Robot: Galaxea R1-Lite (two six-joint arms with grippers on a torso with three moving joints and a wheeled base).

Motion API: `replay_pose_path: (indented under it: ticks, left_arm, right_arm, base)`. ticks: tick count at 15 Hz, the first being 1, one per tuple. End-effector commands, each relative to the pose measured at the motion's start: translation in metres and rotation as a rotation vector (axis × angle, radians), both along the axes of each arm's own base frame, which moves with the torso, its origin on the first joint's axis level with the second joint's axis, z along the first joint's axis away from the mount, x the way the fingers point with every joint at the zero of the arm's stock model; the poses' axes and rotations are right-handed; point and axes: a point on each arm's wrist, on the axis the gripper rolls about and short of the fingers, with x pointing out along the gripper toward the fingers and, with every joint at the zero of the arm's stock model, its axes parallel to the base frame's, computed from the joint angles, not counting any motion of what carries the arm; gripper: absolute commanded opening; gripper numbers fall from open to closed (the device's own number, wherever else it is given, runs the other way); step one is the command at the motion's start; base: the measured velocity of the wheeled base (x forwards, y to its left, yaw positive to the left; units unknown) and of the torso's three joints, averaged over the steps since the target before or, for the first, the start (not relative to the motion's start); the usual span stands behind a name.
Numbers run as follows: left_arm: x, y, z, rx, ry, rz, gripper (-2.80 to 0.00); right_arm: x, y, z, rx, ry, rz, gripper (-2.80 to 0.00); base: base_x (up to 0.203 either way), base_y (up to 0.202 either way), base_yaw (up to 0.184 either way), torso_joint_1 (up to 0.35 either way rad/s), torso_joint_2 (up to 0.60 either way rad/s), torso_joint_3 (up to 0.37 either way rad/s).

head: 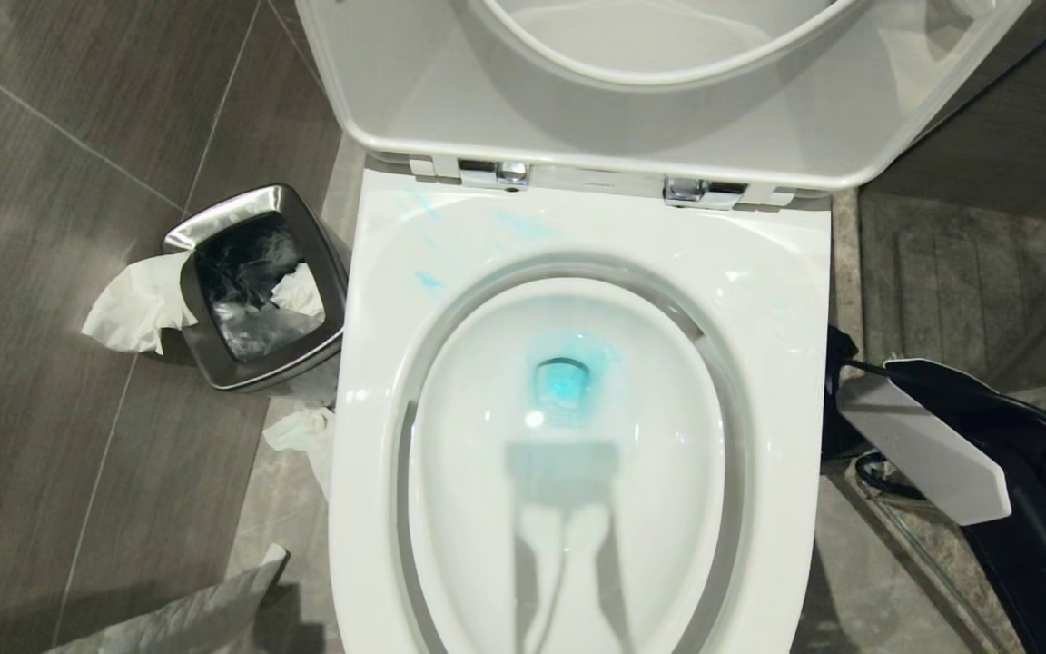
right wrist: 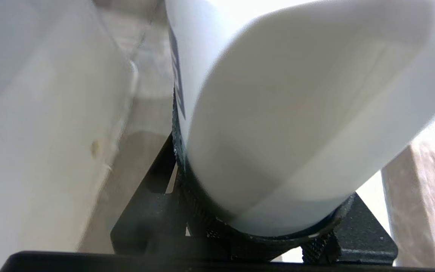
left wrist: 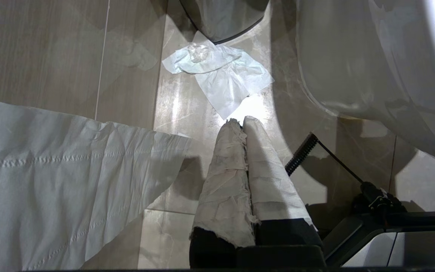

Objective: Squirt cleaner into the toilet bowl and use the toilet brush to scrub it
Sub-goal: Place the cleaning agent on the floor

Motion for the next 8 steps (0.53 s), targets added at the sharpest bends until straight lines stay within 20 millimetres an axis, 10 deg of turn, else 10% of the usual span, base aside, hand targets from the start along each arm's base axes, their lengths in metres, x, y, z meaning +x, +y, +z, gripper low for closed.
replay_pose_path:
  ticks: [1, 8]
  left_arm:
    - [0.0001, 0.0000, 0.0000, -0.001, 0.002, 0.000, -2.80]
    - [0.0001, 0.0000, 0.0000, -0.001, 0.002, 0.000, -2.80]
  right_arm:
    - [0.0016, 0.0029, -0.0072, -0.003, 0.000, 0.002, -2.80]
    - [0.0027, 0.0022, -0.0125, -0.004, 0.008, 0.002, -2.80]
  base:
    - [0.000, 0.000, 0.000, 0.000, 0.00, 0.000]
    - [0.000, 0.000, 0.000, 0.000, 0.00, 0.000]
